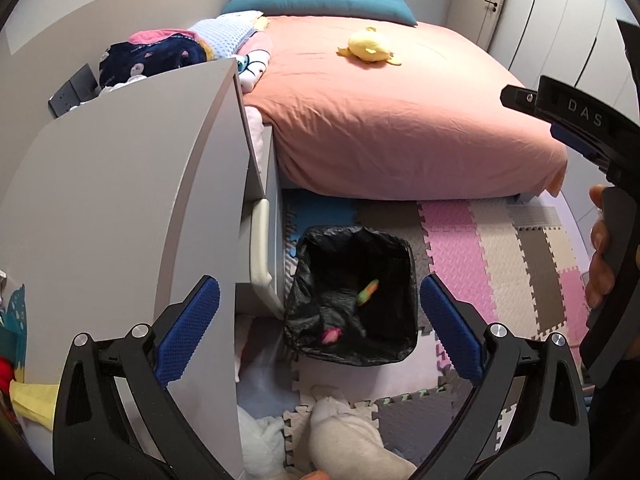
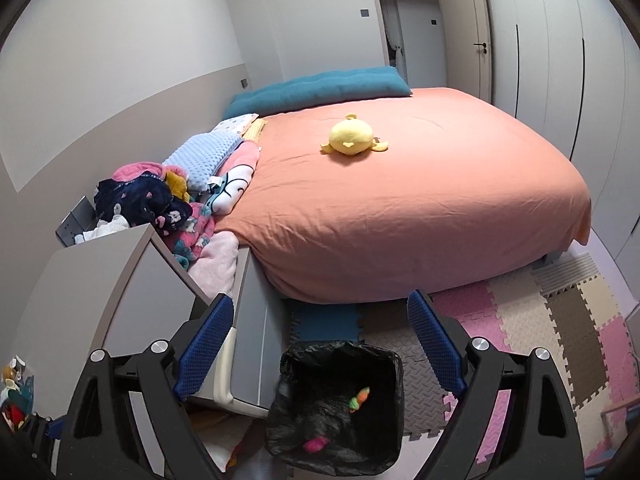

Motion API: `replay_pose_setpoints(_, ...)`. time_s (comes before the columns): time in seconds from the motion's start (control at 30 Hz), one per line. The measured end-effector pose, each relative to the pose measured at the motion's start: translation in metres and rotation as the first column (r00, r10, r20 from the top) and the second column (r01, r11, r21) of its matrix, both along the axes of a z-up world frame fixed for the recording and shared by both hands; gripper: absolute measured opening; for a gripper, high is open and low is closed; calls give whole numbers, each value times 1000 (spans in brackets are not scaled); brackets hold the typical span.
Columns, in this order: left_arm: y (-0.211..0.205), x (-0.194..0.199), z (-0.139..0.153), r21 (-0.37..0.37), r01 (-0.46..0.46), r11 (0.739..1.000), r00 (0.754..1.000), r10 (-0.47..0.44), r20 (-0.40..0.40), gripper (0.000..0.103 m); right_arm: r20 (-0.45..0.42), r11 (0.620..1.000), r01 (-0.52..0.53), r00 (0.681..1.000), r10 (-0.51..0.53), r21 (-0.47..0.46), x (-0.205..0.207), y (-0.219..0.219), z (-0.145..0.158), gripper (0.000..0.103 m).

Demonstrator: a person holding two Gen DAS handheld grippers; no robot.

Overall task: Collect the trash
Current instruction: 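Carry both toys over the black bin and open both tools to drop them, then move both open tools back from the bin toward the table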

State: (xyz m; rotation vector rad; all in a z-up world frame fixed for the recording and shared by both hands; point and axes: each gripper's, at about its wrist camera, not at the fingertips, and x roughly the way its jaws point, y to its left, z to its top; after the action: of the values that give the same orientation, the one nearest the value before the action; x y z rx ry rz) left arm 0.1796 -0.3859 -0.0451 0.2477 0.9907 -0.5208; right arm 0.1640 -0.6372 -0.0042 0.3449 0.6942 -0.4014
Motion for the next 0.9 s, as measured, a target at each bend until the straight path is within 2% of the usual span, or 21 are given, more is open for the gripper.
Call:
replay_pose_setpoints(0.23, 10, -4, 4, -9, -13, 1000, 1000, 13, 12, 97, -5, 1000, -17, 1000, 17, 8, -1, 12, 0, 89)
replay_pose_setpoints(0.53, 28, -16, 18, -27, -35, 999, 999, 36, 35, 97, 12, 999, -43, 999, 43, -14, -9, 33, 16, 89)
replay_pose_setpoints(0.9, 86, -30, 32, -57, -117, 991, 991, 121, 57, 97, 21, 991, -131, 991, 132, -33, -16, 83, 34, 89)
